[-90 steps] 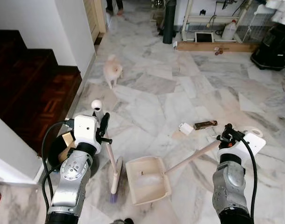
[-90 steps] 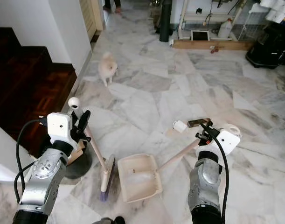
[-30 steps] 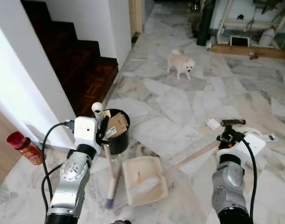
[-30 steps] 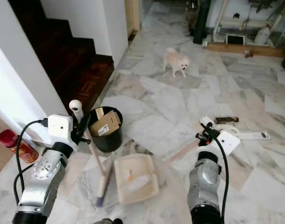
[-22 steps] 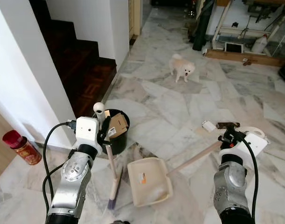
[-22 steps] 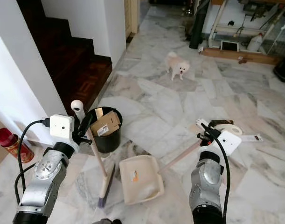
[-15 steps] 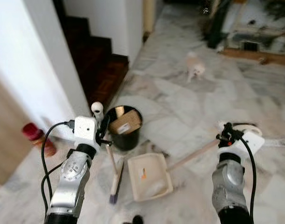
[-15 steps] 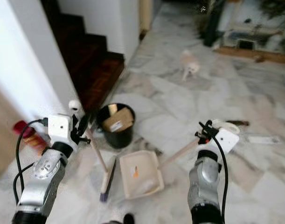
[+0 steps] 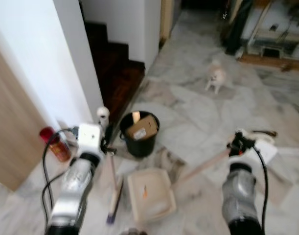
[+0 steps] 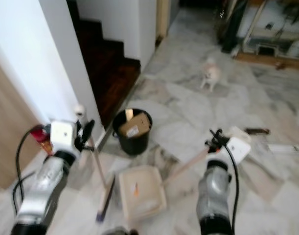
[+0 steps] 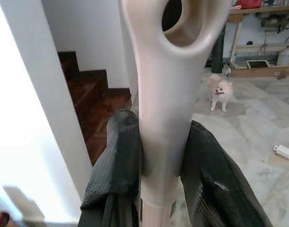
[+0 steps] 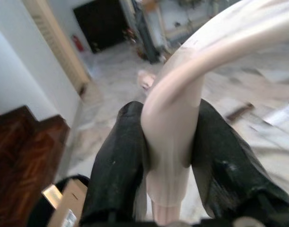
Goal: Sweep floor
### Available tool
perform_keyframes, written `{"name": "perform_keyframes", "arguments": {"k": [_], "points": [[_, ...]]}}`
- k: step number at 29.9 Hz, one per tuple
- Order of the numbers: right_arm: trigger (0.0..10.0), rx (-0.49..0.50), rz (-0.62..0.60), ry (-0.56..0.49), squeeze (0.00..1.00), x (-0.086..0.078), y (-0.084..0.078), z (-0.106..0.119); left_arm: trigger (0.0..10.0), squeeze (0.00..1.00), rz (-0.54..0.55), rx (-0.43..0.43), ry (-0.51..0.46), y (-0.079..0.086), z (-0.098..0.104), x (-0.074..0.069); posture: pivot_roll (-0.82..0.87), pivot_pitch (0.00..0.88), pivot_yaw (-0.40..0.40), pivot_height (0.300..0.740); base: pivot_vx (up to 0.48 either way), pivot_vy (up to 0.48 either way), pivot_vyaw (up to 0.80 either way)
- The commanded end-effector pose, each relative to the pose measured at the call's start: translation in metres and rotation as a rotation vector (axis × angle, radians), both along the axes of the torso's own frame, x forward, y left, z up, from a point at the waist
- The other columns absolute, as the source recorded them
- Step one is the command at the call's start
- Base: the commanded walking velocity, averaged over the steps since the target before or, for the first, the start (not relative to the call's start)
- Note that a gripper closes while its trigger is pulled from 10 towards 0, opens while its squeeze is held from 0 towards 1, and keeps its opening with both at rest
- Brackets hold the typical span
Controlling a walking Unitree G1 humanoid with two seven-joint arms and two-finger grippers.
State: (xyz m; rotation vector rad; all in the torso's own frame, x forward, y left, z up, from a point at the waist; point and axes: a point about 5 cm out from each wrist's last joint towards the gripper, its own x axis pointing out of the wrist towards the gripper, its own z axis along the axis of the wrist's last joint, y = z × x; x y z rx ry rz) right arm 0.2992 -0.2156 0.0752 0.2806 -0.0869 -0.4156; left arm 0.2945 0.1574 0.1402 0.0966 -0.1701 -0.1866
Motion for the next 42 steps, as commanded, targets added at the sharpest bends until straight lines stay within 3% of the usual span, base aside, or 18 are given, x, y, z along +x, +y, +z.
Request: {"name": "perform_keyframes", "arguments": {"k": [1, 21, 28, 42], "points": [[10.0, -0.007, -0.004, -0.039, 0.0, 0.004, -0.001, 0.009, 10.0, 0.0, 0.002, 0.013, -0.043, 0.0, 0.009, 0.0, 0.06, 0.058, 0.018, 0.74, 0.262, 0.0, 0.0], [10.0, 0.0, -0.004, -0.047, 0.0, 0.004, -0.001, 0.011, 10.0, 0.0, 0.012, 0.02, -0.04, 0.0, 0.009, 0.001, 0.06, 0.067, 0.015, 0.74, 0.266, 0.0, 0.0], [10.0, 0.001, 0.002, -0.099, 0.0, 0.009, -0.001, 0.025, 10.0, 0.0, 0.019, 0.037, -0.025, 0.0, 0.006, 0.001, 0.06, 0.069, 0.013, 0.74, 0.0, 0.0, 0.0], [10.0, 0.002, 0.031, -0.304, 0.0, 0.028, 0.007, 0.09, 10.0, 0.0, 0.027, 0.028, -0.019, -0.001, 0.004, 0.001, 0.06, 0.068, 0.004, 0.74, 0.0, 0.0, 0.0]]}}
